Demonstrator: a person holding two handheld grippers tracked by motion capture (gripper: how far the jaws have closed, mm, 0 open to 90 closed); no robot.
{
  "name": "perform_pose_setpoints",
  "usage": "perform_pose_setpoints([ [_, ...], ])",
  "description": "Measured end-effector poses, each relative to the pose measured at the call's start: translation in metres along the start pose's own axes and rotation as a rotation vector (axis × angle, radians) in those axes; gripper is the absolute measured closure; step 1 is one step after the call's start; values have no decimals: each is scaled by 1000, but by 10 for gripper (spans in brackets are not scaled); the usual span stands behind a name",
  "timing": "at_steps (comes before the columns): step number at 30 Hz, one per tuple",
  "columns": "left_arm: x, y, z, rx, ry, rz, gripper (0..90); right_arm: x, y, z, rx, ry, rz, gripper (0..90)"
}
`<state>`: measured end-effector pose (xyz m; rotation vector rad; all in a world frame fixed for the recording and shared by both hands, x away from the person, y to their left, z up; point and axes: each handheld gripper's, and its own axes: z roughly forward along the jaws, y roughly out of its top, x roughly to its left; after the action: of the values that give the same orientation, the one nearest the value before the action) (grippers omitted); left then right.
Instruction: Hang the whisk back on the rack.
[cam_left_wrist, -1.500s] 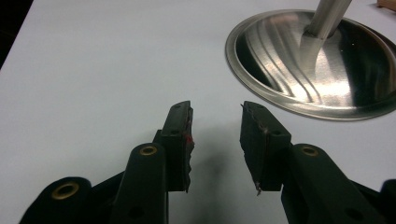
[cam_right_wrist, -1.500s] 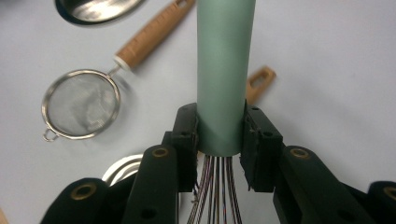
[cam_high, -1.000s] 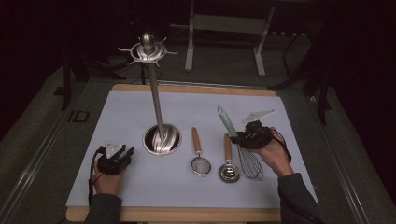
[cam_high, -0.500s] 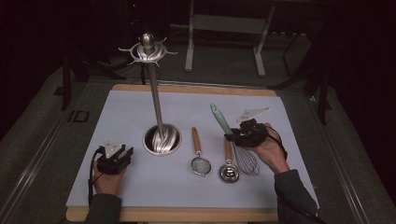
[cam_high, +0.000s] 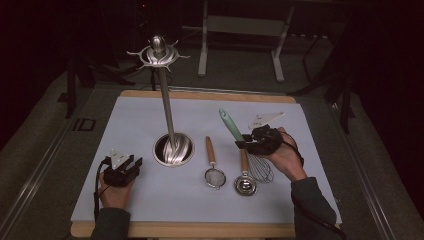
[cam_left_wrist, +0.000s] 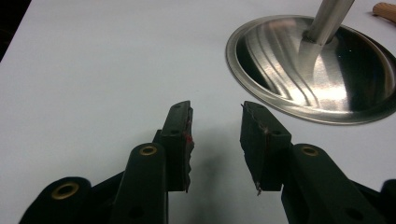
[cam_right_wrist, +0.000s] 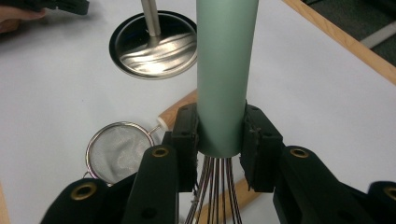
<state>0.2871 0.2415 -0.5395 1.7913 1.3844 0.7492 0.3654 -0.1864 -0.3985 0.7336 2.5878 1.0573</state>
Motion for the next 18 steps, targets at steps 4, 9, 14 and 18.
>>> perform_pose_setpoints([
  [4,0,0,0,0,0,1,642,0,3,0,-4,4,-4,691],
  [9,0,0,0,-1,0,1,642,1,7,0,-5,5,-23,690],
  [14,0,0,0,-1,0,2,642,3,10,-1,-11,13,-65,691],
  [18,0,0,0,-4,1,-5,642,5,13,-2,-25,22,-87,690],
])
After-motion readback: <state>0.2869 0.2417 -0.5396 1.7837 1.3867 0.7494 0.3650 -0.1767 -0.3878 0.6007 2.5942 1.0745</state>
